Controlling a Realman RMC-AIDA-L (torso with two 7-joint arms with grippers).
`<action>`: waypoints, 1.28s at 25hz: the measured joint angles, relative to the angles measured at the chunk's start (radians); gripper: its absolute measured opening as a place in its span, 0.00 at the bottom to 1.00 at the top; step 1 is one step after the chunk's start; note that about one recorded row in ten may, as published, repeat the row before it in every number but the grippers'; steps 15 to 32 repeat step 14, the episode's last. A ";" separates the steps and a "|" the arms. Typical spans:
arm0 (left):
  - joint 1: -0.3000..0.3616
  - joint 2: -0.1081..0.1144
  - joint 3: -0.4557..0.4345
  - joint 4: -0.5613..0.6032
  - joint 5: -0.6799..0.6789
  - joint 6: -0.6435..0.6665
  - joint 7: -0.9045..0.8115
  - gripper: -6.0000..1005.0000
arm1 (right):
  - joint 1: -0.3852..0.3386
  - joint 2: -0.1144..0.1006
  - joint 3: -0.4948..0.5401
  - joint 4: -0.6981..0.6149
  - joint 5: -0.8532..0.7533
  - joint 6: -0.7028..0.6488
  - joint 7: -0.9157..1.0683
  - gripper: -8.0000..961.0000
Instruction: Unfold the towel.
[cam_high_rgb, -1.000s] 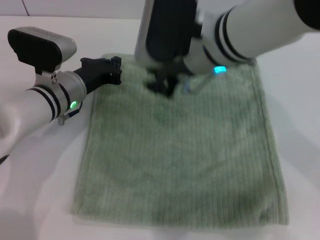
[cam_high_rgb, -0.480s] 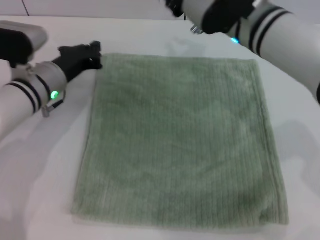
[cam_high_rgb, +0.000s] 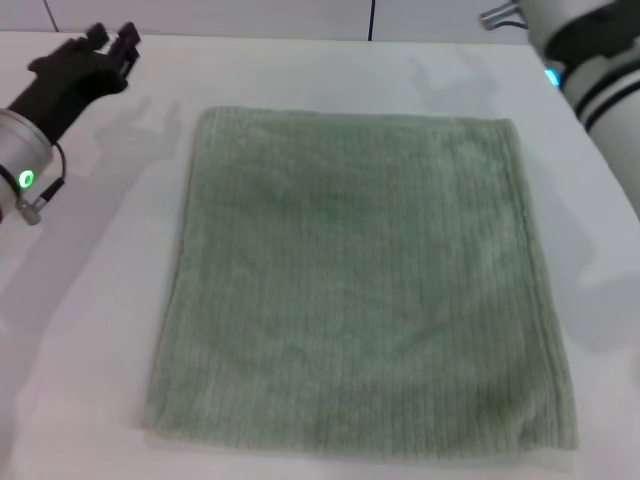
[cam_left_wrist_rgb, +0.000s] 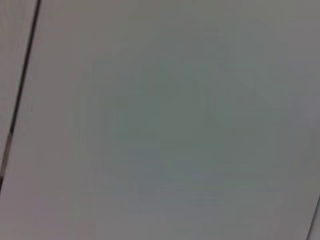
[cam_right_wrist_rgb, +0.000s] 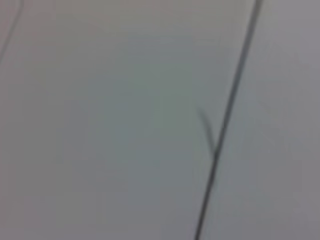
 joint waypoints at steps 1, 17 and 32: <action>0.000 0.000 0.000 0.000 0.000 0.000 0.000 0.28 | -0.004 0.000 -0.003 0.018 0.000 -0.037 0.017 0.54; 0.029 -0.013 -0.158 -0.058 -0.002 0.249 0.132 0.48 | 0.010 -0.001 -0.036 0.207 0.000 -0.217 0.151 0.65; 0.029 -0.013 -0.158 -0.058 -0.002 0.249 0.132 0.48 | 0.010 -0.001 -0.036 0.207 0.000 -0.217 0.151 0.65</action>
